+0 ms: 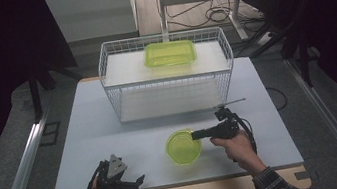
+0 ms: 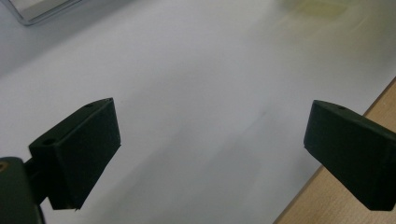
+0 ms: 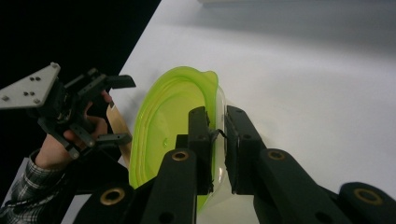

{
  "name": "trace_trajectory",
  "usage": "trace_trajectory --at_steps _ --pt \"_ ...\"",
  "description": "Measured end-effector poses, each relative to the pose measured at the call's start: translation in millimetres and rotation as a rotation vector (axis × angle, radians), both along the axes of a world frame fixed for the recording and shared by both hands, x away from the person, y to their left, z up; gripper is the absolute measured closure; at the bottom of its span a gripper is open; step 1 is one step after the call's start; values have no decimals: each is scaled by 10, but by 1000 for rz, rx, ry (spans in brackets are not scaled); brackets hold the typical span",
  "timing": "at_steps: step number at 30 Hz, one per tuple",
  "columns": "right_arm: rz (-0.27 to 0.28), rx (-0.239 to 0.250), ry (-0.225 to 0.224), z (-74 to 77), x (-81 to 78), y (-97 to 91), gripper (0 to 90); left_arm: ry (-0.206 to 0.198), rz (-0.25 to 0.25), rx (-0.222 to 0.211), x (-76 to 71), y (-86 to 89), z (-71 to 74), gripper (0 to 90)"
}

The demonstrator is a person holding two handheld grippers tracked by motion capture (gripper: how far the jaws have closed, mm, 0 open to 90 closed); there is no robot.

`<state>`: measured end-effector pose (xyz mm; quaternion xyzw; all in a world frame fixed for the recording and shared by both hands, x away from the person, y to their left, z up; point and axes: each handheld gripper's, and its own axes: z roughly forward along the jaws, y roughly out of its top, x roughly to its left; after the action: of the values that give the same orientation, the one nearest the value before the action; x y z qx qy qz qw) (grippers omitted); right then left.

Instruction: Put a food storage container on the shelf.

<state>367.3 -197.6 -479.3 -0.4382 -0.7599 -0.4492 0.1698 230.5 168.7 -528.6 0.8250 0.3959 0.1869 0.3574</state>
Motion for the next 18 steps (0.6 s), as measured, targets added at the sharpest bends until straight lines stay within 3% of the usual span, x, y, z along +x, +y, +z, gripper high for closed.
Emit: trace_trajectory --at_steps 18 --pt "-58 98 -40 407 87 -160 811 1 2 -1 1 1 0 34"
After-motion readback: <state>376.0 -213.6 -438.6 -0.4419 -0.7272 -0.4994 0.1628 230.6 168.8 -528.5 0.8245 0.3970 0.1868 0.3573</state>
